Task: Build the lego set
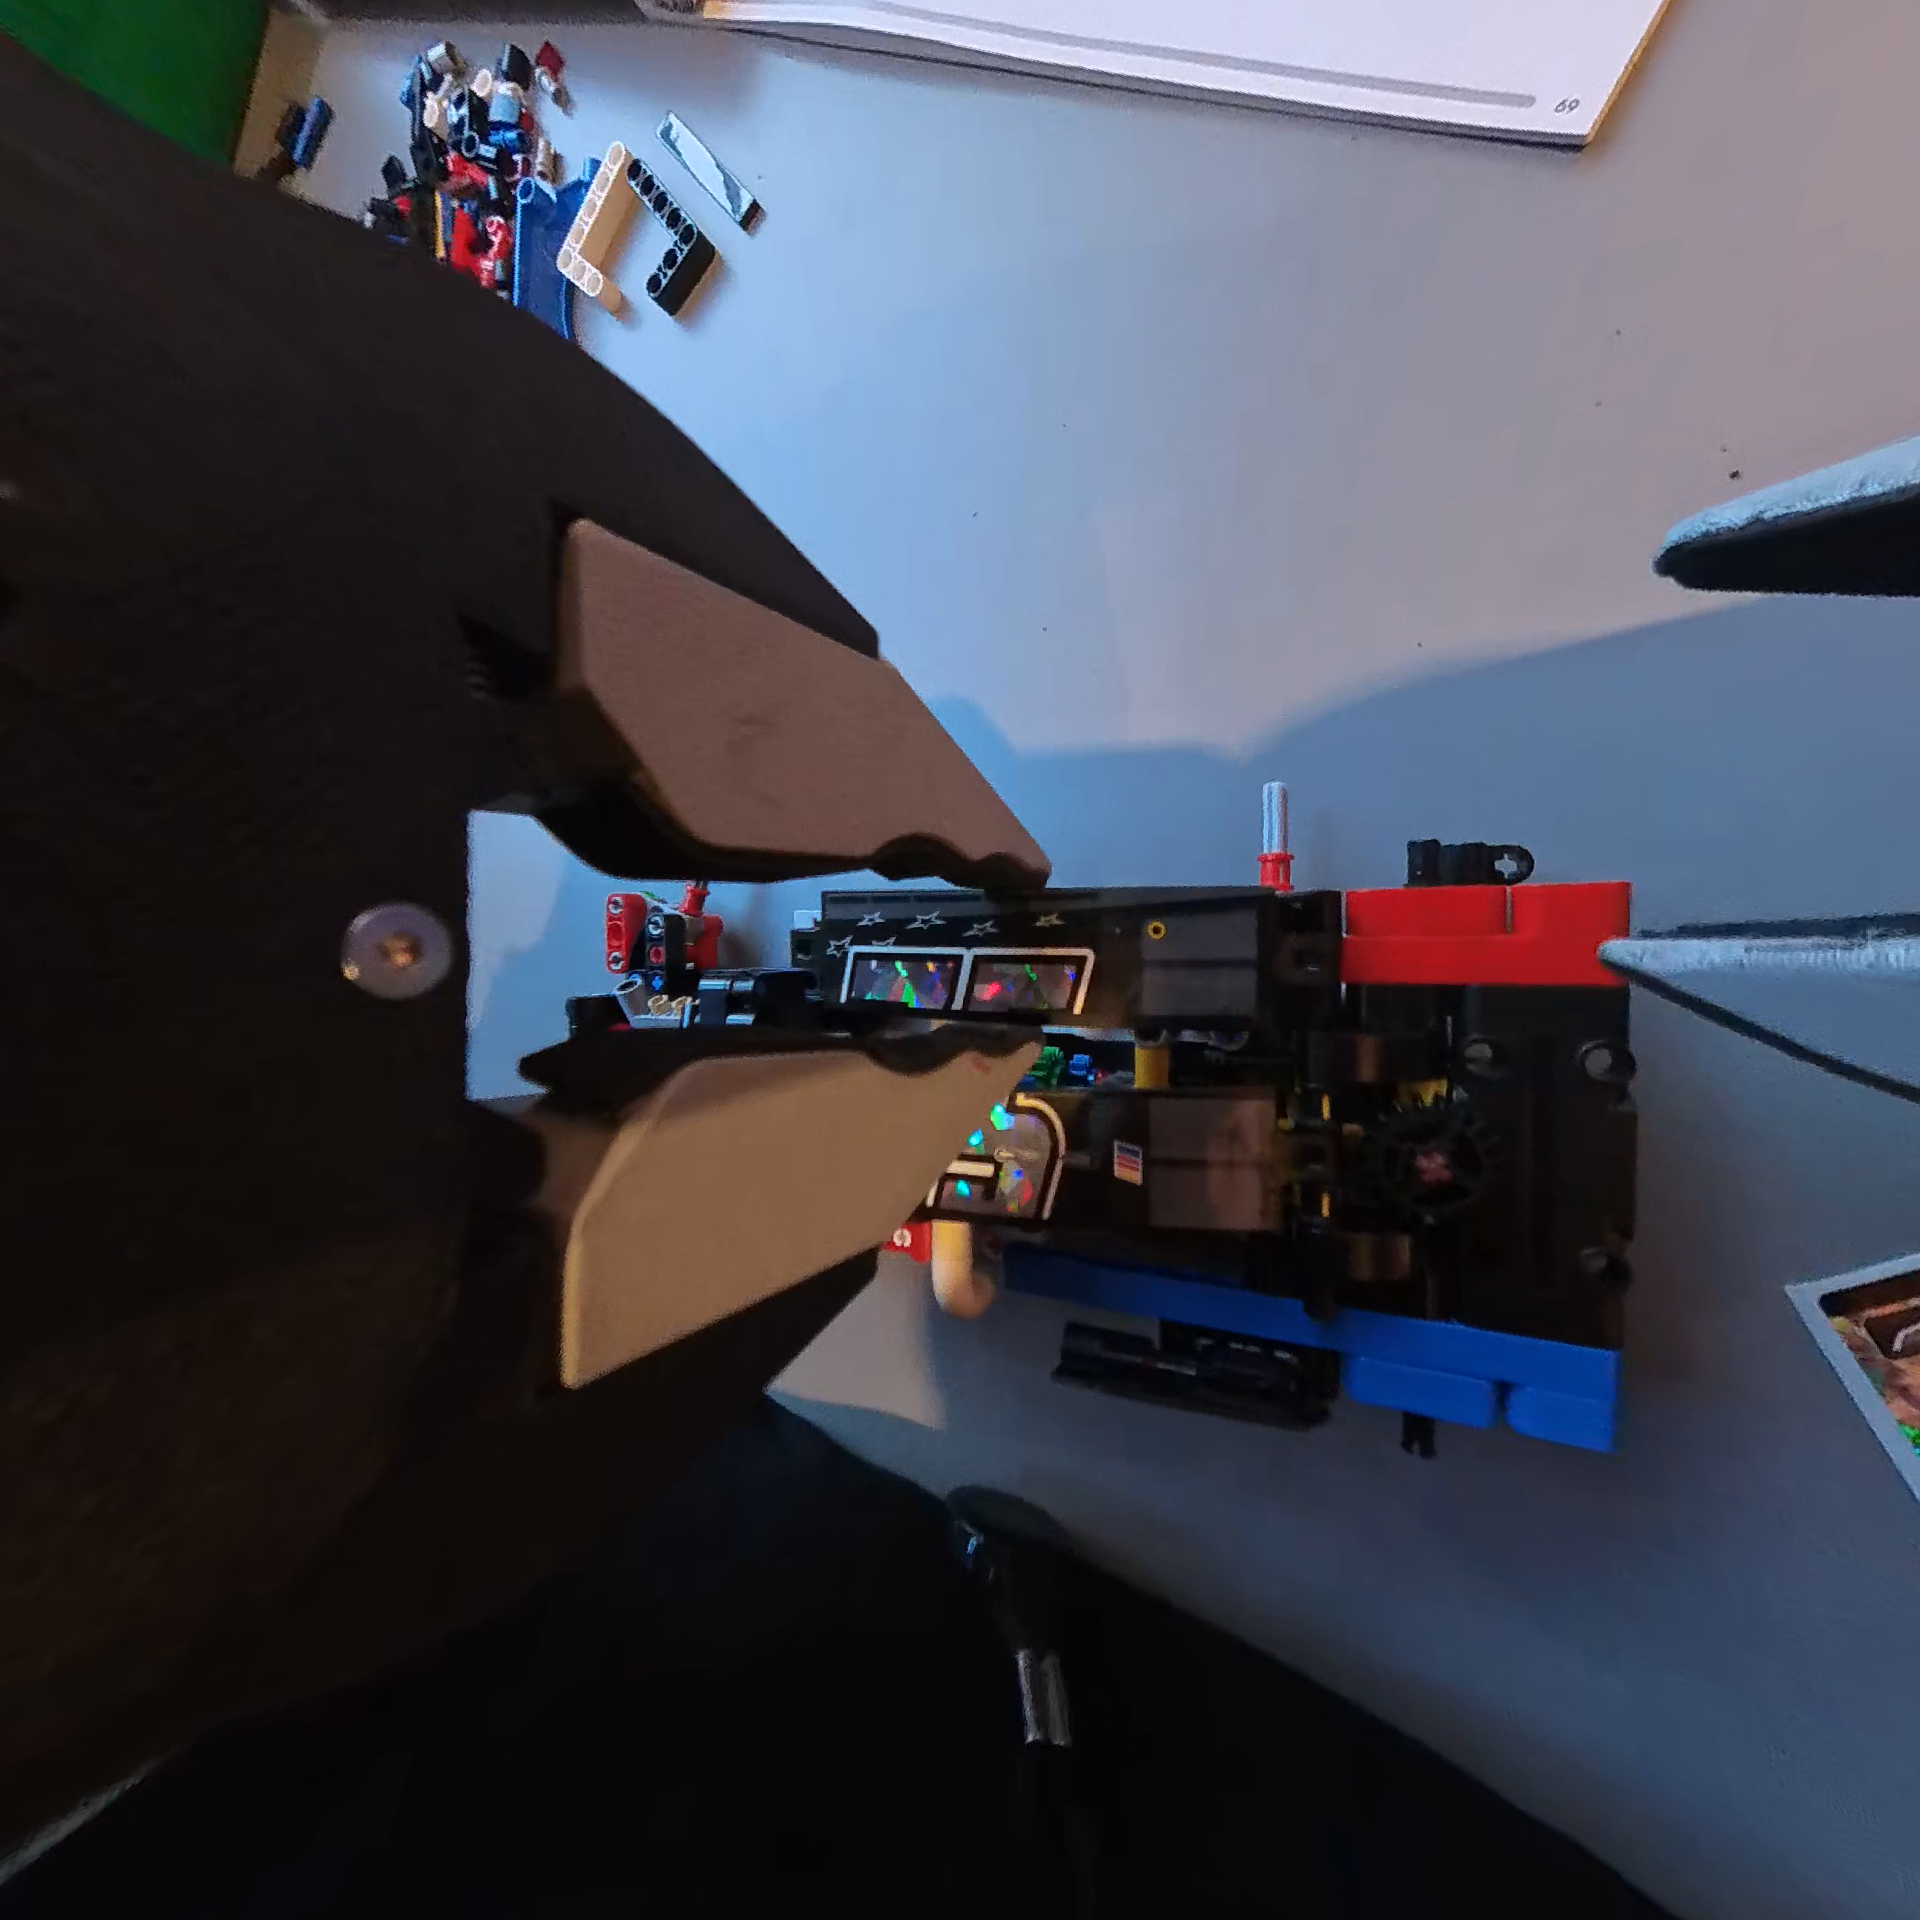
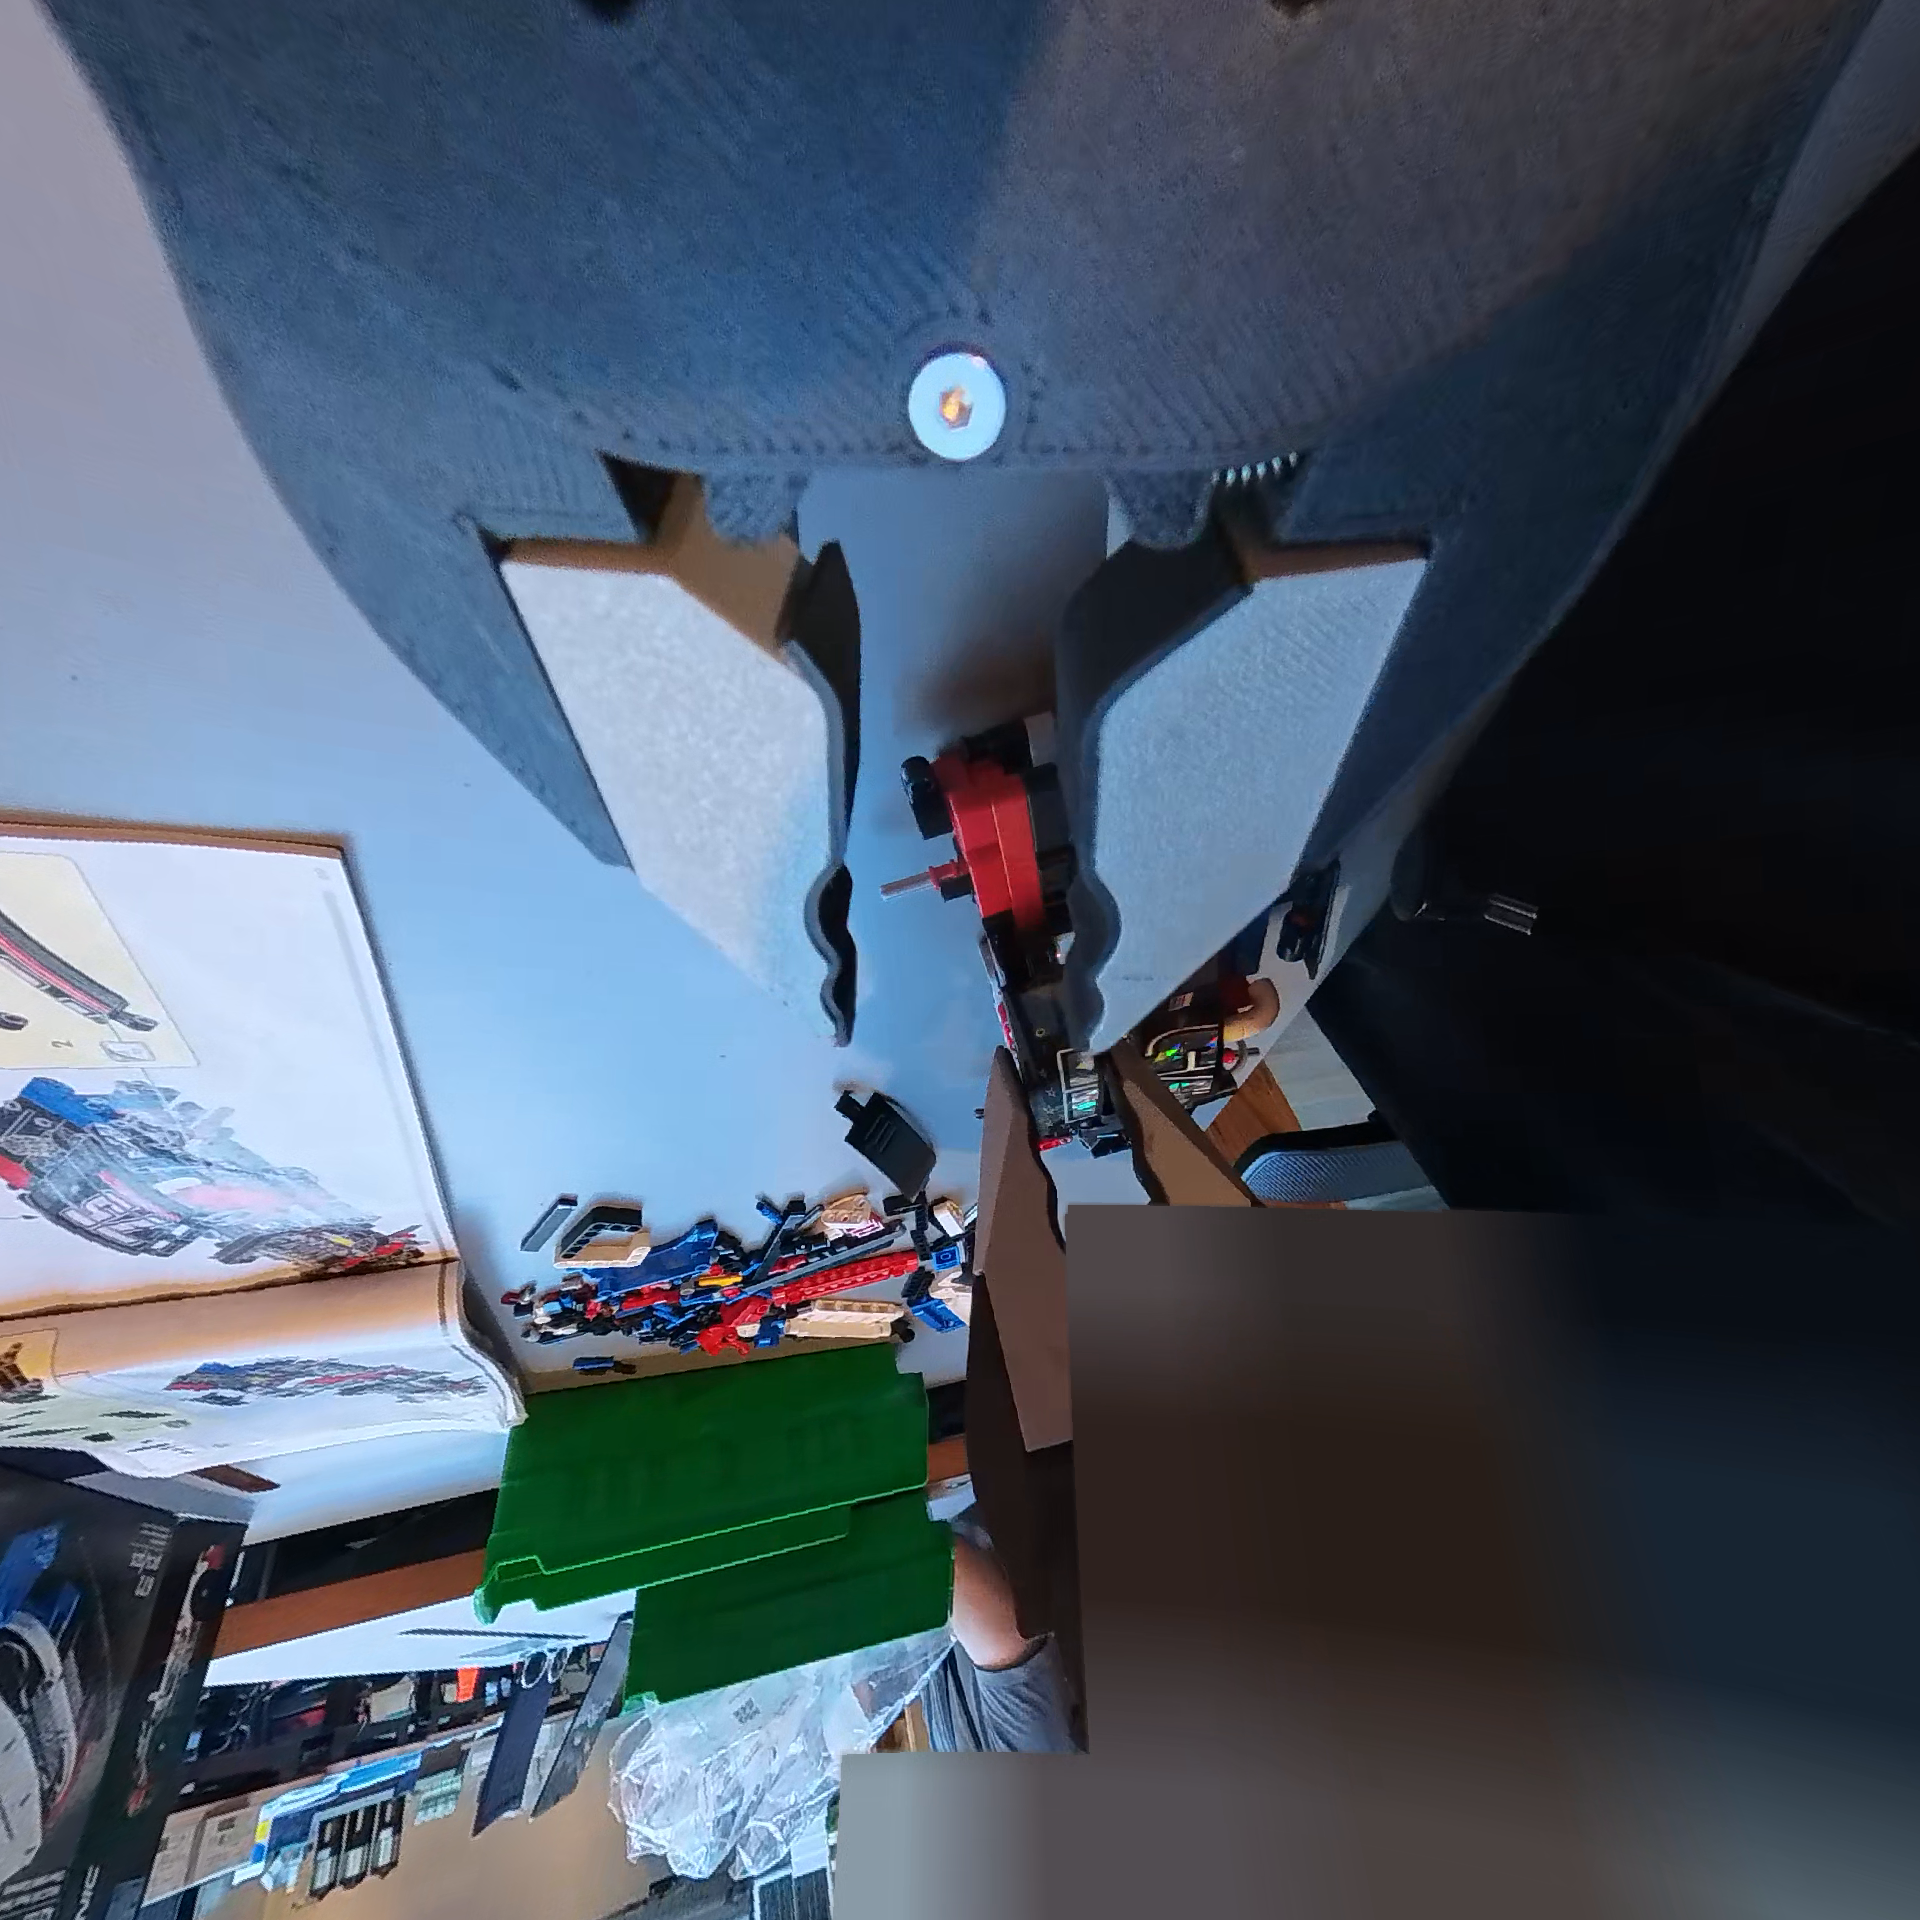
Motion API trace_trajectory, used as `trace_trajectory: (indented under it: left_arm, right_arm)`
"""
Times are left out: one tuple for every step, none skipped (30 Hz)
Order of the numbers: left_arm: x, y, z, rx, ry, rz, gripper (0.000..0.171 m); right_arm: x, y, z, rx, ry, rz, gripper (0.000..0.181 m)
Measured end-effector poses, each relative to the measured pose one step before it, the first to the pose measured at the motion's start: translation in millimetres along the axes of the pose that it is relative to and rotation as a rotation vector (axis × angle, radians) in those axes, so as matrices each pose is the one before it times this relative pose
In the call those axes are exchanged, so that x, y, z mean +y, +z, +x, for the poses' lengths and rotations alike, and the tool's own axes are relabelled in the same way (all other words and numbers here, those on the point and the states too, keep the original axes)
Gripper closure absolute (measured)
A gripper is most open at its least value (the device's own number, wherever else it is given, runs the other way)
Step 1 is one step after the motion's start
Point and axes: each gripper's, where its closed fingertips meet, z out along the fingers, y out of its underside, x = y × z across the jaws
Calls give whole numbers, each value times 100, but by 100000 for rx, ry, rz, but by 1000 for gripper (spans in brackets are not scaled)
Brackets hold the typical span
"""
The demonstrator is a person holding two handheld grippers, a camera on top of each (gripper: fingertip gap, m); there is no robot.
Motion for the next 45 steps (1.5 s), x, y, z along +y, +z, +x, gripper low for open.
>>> trace_trajectory:
  left_arm:
    - [24,6,-16,-706,164,-683,149]
    - [20,-15,4,-856,197,-721,149]
    - [39,-17,13,-843,280,-864,149]
    - [58,-19,25,-609,132,-820,149]
    - [62,-18,21,-253,-494,-750,149]
    - [22,-23,11,78,-1030,-538,149]
    - [-3,-34,44,291,-928,-241,149]
    - [6,-47,43,370,-832,-264,149]
    - [12,-83,57,434,-955,-178,149]
    - [-5,-78,54,412,-853,-120,149]
    - [66,-86,57,163,-272,-519,149]
    - [49,-89,34,-146,208,-629,149]
    - [17,-94,35,-346,466,-594,149]
    - [-14,-64,15,-498,688,-627,149]
    - [15,-22,7,-449,503,-1034,149]
    - [43,-36,-2,-416,607,-1193,149]
    - [59,-53,10,-205,500,-1096,149]
    - [52,-75,27,138,191,-808,149]
    - [36,-120,61,451,-98,-425,149]
    - [20,-127,67,578,-402,-227,149]
    - [38,-142,55,539,-451,-146,149]
    - [128,-117,98,832,-355,-634,149]
    - [174,-116,20,443,-509,-885,148]
    - [113,-108,24,695,-566,-468,148]
    - [-46,-82,131,1392,-537,350,149]
    - [-84,-5,283,2307,-475,338,149]
    - [-76,86,270,2263,-274,-78,149]
    - [-50,135,19,809,-290,-484,149]
    - [-338,-37,-73,530,-696,1522,149]
    - [-197,37,-245,-538,-530,717,149]
    - [-90,22,3,1008,-868,191,149]
    - [-52,12,-18,351,-55,301,149]
    - [-26,3,-14,210,142,247,149]
    - [-28,7,-1,382,-276,388,149]
    - [6,6,1,628,-250,159,149]
    - [20,-11,-7,476,198,133,149]
    - [94,-36,-124,-416,333,-551,149]
    - [182,-39,-386,-2227,752,-1294,149]
    - [282,31,-396,-2219,869,-1859,149]
    - [131,58,-60,103,569,-978,149]
    - [-127,63,223,1786,423,650,149]
    - [-152,51,236,1851,72,795,149]
    - [-34,54,7,102,168,37,149]
    - [19,37,-125,-978,516,-273,149]
    - [-1,28,-78,-528,294,-61,149]
  right_arm:
    - [-8,13,-58,-179,-128,55,144]
    - [17,30,-72,-176,-349,-92,145]
    - [20,37,-112,-228,-622,-175,145]
    - [40,67,-151,-229,-911,-323,144]
    - [80,82,-174,-206,-1245,-637,145]
    - [111,96,-204,-143,-1573,-885,144]
    - [116,123,-259,-248,-1728,-909,144]
    - [124,118,-304,-421,-1733,-999,143]
    - [117,132,-320,-459,-1626,-1011,143]
    - [118,147,-296,-406,-1421,-965,142]
    - [126,161,-261,-336,-1251,-1133,141]
    - [137,139,-213,-235,-1207,-1198,139]
    - [112,122,-158,-49,-1037,-983,138]
    - [91,101,-92,-17,-634,-656,138]
    - [41,48,-58,-119,-182,-267,138]
    - [-11,2,-17,-164,169,151,138]
    - [-48,-42,32,-79,427,454,138]
    - [-79,-72,66,-41,630,700,138]
    - [-100,-93,70,-77,731,857,138]
    - [-94,-85,72,-49,703,791,138]
    - [-68,-63,54,-52,589,570,138]
    - [-30,-28,32,-49,382,271,138]
    - [3,2,14,-14,111,33,138]
    - [20,13,-11,16,-107,-146,138]
    - [35,22,-30,5,-238,-241,139]
    - [36,29,-14,62,-272,-264,139]
    - [31,23,-22,62,-232,-216,139]
    - [21,10,-16,59,-140,-138,139]
    - [6,2,3,60,-53,-40,139]
    - [-7,-4,5,79,10,60,139]
    - [-13,-19,14,62,35,116,139]
    - [-10,-10,-5,34,2,96,139]
    - [-6,-12,-7,-1,-40,68,139]
    - [4,-5,-16,-37,-33,-14,139]
    - [21,-5,-14,-76,-70,-145,139]
    - [29,1,-25,-51,-117,-200,140]
    - [13,-3,-26,-112,-120,-160,141]
    - [19,18,-45,-175,-128,-144,142]
    - [23,11,-42,-210,-127,-172,142]
    - [26,18,-42,-237,-106,-206,144]
    - [34,47,-15,-3,-62,-299,146]
    - [67,58,114,887,104,-508,148]
    - [93,94,277,2002,328,-860,152]
    - [130,124,182,1628,106,-1072,156]
    - [70,154,-123,-106,-425,-818,156]
